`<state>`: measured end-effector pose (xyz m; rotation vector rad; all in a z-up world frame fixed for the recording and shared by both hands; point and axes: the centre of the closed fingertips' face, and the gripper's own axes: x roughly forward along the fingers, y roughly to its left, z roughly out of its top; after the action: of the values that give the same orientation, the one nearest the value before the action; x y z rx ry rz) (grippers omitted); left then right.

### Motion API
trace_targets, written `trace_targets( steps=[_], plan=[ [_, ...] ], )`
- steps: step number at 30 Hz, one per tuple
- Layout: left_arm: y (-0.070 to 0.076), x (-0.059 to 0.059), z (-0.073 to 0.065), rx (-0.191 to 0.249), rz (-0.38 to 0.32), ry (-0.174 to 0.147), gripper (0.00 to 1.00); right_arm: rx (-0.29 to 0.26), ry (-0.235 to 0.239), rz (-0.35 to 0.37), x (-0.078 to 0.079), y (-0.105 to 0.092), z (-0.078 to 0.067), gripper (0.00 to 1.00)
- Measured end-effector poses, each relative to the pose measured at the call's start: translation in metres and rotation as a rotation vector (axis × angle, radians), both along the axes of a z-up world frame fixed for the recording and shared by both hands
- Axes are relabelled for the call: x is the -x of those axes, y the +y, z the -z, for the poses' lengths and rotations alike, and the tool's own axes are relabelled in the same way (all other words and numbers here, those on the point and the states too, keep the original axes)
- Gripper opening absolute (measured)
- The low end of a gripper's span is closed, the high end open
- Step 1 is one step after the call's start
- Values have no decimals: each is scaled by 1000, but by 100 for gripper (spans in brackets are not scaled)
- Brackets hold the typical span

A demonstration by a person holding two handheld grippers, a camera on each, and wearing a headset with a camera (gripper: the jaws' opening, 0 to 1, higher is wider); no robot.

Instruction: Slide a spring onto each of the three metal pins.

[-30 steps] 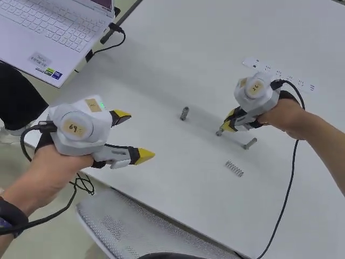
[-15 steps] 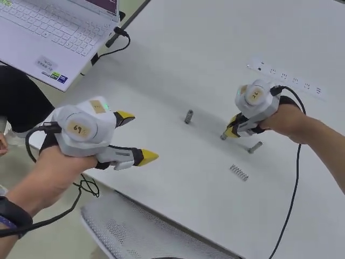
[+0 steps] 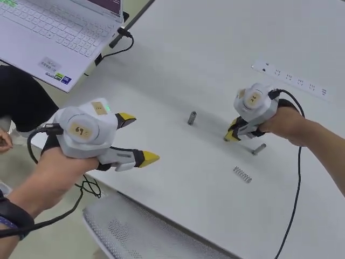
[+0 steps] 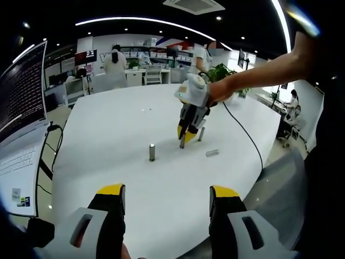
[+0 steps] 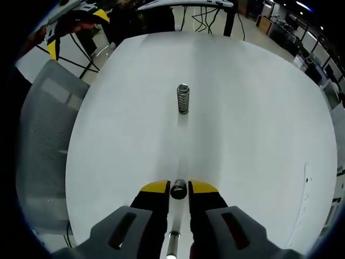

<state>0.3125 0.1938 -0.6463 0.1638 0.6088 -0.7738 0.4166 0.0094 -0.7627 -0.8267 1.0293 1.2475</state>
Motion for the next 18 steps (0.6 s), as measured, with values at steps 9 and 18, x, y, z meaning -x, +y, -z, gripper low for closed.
trace_targets(
  steps=[9, 18],
  plan=[
    [-6, -1, 0, -5, 13, 1, 59, -15, -19, 22, -3, -7, -11, 20],
    [-11, -1, -4, -3, 18, -9, 58, -53, -62, 96, -4, -15, -29, 25]
  ],
)
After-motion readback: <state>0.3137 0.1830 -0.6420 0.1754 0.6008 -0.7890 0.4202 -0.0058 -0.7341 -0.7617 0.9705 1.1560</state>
